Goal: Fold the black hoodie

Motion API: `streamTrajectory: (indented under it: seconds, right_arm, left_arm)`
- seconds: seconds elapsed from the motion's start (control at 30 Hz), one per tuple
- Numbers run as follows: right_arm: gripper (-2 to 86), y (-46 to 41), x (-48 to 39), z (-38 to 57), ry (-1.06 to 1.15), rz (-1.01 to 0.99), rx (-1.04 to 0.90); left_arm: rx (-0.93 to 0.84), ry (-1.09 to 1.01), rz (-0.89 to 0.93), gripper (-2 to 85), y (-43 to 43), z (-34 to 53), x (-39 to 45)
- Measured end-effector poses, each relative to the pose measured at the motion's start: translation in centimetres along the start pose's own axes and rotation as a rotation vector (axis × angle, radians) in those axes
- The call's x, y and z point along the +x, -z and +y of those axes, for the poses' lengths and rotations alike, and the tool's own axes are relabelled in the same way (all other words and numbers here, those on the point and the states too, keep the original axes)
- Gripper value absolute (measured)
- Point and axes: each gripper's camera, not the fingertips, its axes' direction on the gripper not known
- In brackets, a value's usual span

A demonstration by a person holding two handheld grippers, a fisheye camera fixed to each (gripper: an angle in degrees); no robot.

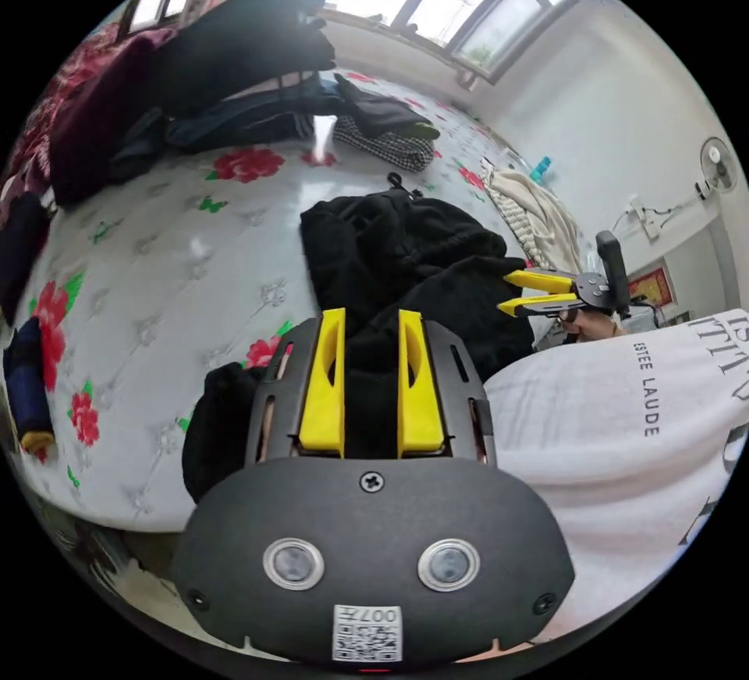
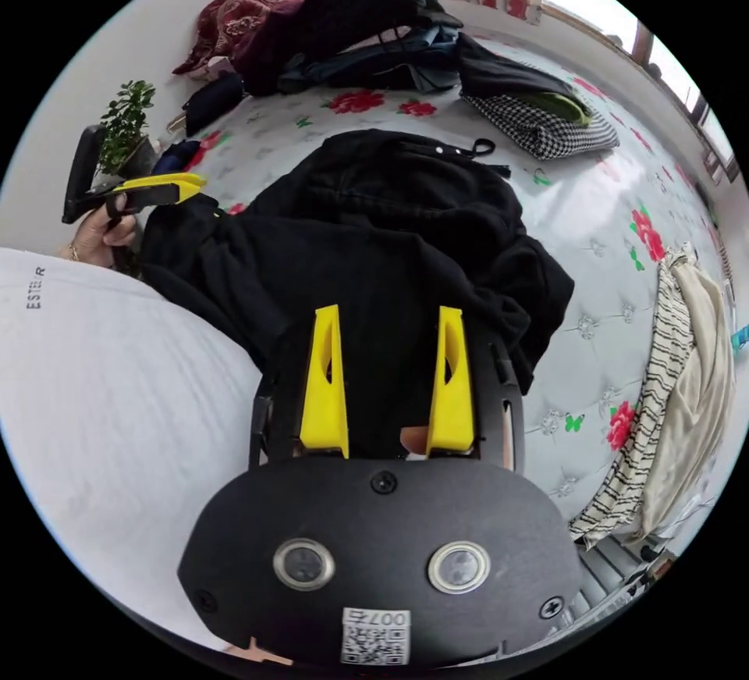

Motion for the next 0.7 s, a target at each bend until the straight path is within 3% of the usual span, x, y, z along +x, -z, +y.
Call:
streamTrajectory:
  seconds: [0.13,0.27,0.37,0.47,0.53,0.6,0.7]
  right_arm:
    - [7.3,-4.5,0.4,-0.2,-0.029,-0.003,-0.076]
    - [3.4,3.8,3.4,2.3,-0.075,-0.08,0.128]
    - [1.6,11.9,4.9,6.2,-0.083,-0.076,0.297]
    - [1.0,16.2,10.6,11.5,-0.299,0.071,0.336]
    - [1.1,15.7,15.6,14.5,-0.46,0.05,0.259]
    - [2.6,16.6,17.8,17.5,-0.593,0.12,0.341]
    - [6.4,17.3,17.0,16.2,-0.558,0.153,0.427]
  left_arm:
    - [-0.164,-0.108,0.046,11.7,-7.1,-4.5,3.1]
    - [-0.315,-0.2,0.004,14.5,-12.3,-5.2,3.8]
    - [-0.171,0.007,0.286,13.9,-9.6,-4.6,-0.5]
    - [-0.06,0.183,0.306,11.5,-6.1,-2.6,-5.4]
    - [-0.055,0.186,0.281,11.5,-4.5,-2.0,-6.8]
    - [-0.088,0.116,0.261,12.0,-3.4,-3.1,-6.4]
    - [-0.125,-0.098,0.216,12.2,-3.7,-6.9,-1.2]
